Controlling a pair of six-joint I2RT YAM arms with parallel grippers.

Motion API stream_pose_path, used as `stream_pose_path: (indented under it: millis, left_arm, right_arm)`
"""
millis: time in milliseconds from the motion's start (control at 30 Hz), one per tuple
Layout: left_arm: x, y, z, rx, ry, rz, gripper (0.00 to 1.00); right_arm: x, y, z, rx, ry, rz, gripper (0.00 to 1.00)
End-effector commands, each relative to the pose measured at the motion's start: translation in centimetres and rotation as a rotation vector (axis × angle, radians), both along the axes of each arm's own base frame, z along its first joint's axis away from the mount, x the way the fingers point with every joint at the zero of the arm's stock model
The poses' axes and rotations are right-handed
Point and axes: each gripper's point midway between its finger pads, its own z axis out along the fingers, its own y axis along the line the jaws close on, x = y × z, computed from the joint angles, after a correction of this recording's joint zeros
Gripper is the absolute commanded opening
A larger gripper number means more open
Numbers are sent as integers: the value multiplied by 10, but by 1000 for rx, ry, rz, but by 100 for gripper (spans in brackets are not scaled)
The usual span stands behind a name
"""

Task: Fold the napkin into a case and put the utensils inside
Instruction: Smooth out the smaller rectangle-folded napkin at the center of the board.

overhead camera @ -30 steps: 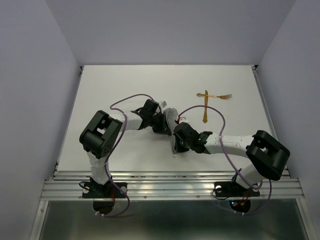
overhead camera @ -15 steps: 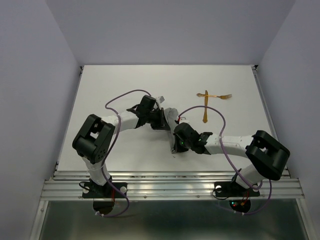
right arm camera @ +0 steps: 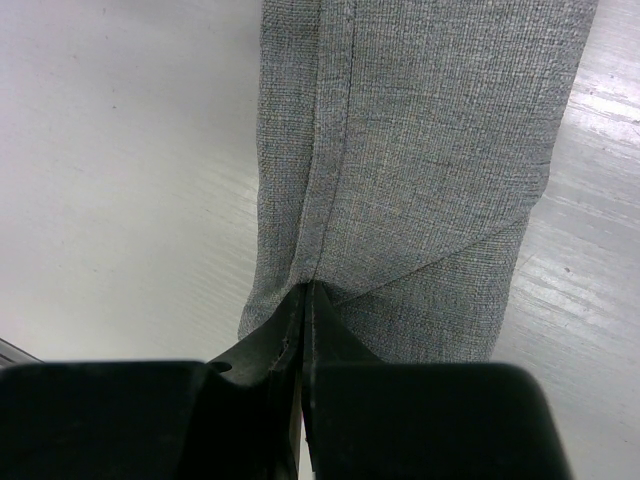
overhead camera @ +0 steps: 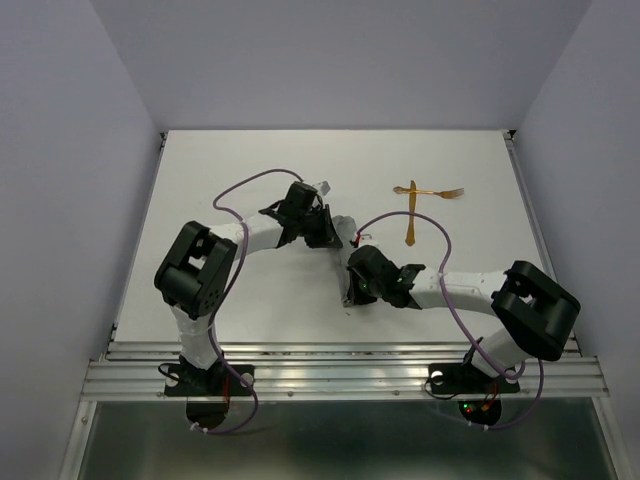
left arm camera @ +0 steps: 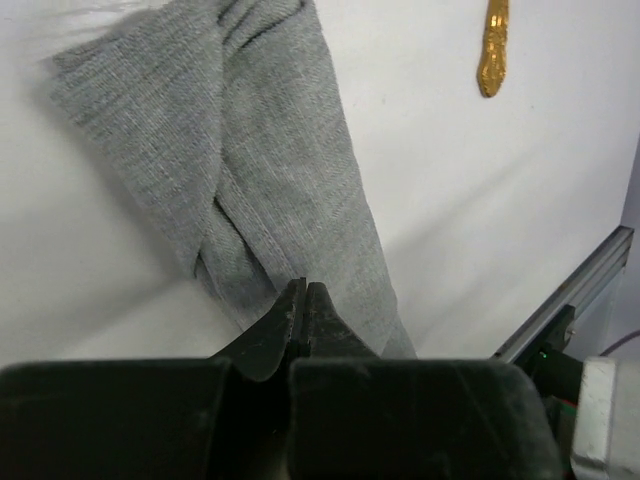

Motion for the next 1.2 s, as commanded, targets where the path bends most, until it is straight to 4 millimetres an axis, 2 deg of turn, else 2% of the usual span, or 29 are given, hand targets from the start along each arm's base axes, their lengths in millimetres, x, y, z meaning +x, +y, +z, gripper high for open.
stream_pose_path:
  millis: [0, 133, 267, 367, 500, 567, 667, 767, 833, 900, 967, 1033, 1067, 1167]
  left_arm:
    - [17, 0, -4, 46, -37, 21, 0]
    - [20, 9, -25, 125, -23, 35, 0]
    - [22, 18, -31, 182, -31, 41, 0]
    - [31, 17, -21, 195, -65, 45, 0]
    - [35, 13, -1, 178, -102, 31, 0]
    - [35, 9, 14, 152, -120, 14, 0]
    - [32, 2, 35, 114, -141, -15, 0]
    - [27, -3, 57, 70, -162, -42, 0]
    - [25, -3, 70, 49, -180, -45, 0]
    - [25, -1, 75, 51, -188, -38, 0]
    - [29, 4, 77, 66, -196, -13, 0]
    - [34, 12, 72, 76, -183, 17, 0]
    - [38, 15, 67, 86, -173, 36, 0]
    - [47, 28, 49, 112, -138, 85, 0]
  right_arm:
    - [-8, -10, -7, -57, 17, 8, 1]
    - [-9, -12, -7, -60, 15, 5, 1]
    - [-9, -13, -2, -51, 10, 1, 1]
    - [-9, -14, 6, -46, -1, -2, 1]
    - [1, -12, 32, -27, -57, -19, 4]
    - [11, -10, 51, -15, -104, -36, 10]
    - [24, -7, 75, -6, -172, -54, 14]
    - [35, -5, 86, -13, -215, -72, 15]
    - [49, -7, 95, -13, -237, -100, 15]
    - [63, -5, 101, -11, -249, -119, 15]
    - [80, -9, 104, -12, -254, -147, 15]
    - [94, -11, 98, -27, -245, -156, 15]
    - [107, -11, 104, -6, -251, -170, 15]
    - [128, -5, 102, -10, -256, -163, 15]
